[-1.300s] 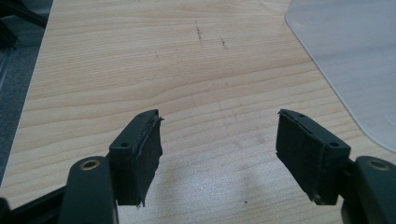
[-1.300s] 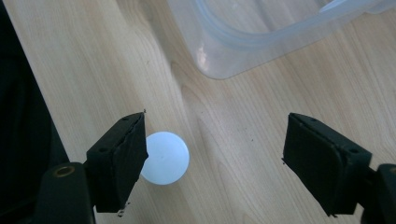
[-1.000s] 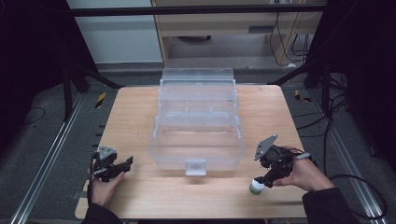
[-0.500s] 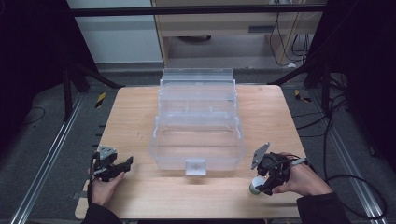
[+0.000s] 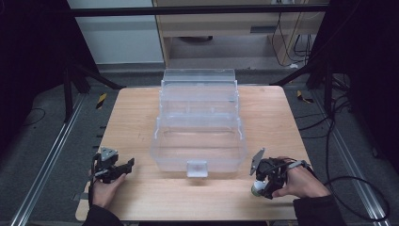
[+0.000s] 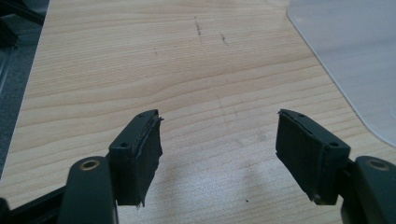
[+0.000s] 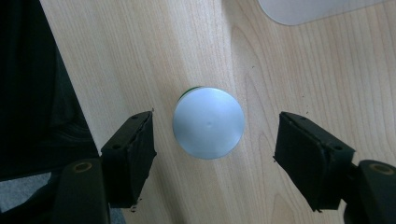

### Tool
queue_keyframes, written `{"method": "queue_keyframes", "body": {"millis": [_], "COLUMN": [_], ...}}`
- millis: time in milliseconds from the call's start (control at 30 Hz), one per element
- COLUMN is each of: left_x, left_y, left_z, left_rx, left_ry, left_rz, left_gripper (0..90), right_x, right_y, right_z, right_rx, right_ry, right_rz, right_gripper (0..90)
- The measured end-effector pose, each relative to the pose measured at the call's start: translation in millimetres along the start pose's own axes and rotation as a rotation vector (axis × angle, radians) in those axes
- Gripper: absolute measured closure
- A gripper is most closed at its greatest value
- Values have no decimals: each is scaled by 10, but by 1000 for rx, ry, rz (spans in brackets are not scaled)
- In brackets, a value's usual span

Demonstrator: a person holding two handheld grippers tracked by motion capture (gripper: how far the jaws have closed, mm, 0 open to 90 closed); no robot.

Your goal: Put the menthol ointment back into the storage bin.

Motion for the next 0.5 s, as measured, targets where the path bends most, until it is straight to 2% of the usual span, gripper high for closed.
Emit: {"method": "queue_keyframes", "body": {"millis": [500], "left_x": [-1], "left_y": [3], "left_z": [-1], "left_rx": [0], "left_ry": [1], "left_rz": [3], "left_gripper": [306], "right_x": [32], "right_y": [161], "right_z": [3], "right_rx": [18], "right_ry": [-26], "right_rz": [30], "right_gripper": [355]}}
Point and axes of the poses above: each handheld gripper's, and its own axes: y roughly forward along the jaws, x roughly out of its top, z roughly to its left, the point moved 5 cm from there along y, roughly forward along the jaws, and after that the axes turned 6 degrees about -x, right-handed, at the moved point
